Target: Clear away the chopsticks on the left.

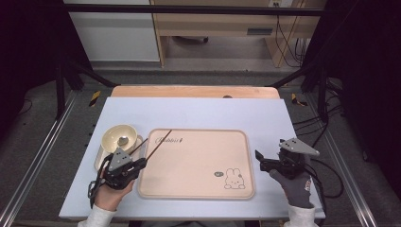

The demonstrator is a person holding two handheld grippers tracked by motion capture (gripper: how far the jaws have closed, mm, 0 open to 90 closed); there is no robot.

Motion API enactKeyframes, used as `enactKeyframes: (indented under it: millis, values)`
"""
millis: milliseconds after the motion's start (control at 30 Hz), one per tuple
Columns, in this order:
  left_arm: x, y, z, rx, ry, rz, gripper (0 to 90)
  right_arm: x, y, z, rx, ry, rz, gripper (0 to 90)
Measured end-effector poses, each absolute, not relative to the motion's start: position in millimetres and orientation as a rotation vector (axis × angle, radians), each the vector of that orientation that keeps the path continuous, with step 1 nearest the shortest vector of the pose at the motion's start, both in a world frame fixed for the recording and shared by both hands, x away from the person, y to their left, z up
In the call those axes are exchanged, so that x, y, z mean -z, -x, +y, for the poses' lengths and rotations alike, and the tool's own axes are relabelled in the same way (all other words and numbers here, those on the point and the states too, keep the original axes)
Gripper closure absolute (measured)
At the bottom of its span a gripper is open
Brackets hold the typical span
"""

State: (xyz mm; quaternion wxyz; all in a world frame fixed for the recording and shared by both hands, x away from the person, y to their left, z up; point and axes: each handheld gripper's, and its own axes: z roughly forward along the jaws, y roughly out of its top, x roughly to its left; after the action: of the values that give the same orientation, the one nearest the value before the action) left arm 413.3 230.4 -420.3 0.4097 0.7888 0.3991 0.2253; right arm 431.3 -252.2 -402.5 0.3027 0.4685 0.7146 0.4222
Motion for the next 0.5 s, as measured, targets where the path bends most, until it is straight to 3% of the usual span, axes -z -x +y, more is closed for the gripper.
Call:
enactKeyframes:
  millis: [500]
  values:
    - [409.9,-419.7,211.3,-0.598,-1.846,1.134,84.6,404.8,-432.2,-250.8,-1.121,-1.251,1.9,3.5]
